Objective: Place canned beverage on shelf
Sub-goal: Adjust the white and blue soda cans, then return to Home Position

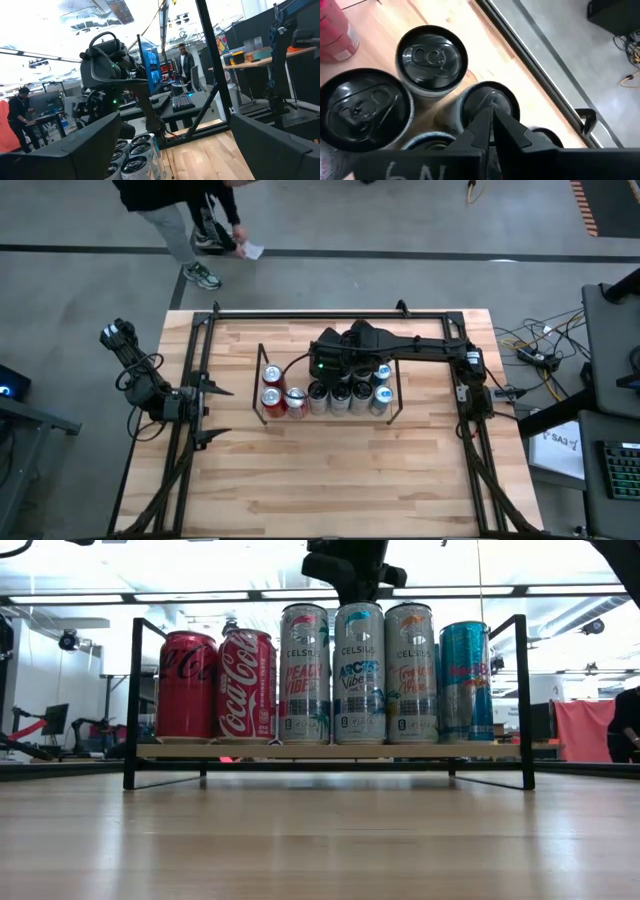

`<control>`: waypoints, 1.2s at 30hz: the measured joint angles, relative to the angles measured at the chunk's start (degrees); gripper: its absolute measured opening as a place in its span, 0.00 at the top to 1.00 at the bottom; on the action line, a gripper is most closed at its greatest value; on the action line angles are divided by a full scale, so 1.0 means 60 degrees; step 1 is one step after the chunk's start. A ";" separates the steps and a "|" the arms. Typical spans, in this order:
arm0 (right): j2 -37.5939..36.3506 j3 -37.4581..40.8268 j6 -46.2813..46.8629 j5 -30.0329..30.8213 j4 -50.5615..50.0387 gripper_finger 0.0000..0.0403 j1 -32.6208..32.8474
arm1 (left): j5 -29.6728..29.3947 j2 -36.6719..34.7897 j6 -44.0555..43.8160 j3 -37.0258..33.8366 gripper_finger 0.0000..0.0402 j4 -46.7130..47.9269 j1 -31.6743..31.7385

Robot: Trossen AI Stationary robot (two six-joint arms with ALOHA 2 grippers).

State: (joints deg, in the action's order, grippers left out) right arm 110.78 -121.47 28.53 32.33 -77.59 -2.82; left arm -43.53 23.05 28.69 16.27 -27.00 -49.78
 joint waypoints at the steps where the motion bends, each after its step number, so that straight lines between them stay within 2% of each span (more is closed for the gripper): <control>1: -0.0004 -0.0003 0.0000 0.0038 -0.0006 0.97 -0.0020 | -0.0002 -0.0001 0.0000 0.0000 0.10 -0.0003 0.0000; 7: 0.0038 0.0262 0.0079 0.0032 -0.0001 0.97 -0.0071 | -0.0003 0.0003 0.0000 0.0000 0.10 -0.0004 0.0000; 12: 0.0044 0.0434 0.0251 -0.0375 0.0060 0.97 -0.0053 | 0.0001 0.0002 -0.0001 0.0000 0.10 -0.0003 0.0000; 24: 0.0044 0.0024 0.0230 -0.0371 0.0118 0.97 0.0014 | 0.0001 -0.0001 0.0000 0.0000 0.10 -0.0001 0.0000; 36: 0.0018 -0.0631 0.0057 0.0472 0.0069 0.97 0.0504 | -0.0002 -0.0001 0.0000 0.0000 0.10 -0.0001 0.0000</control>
State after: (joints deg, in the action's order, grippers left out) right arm 110.89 -125.26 28.87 35.16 -77.18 0.20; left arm -43.54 23.05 28.69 16.27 -27.01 -49.78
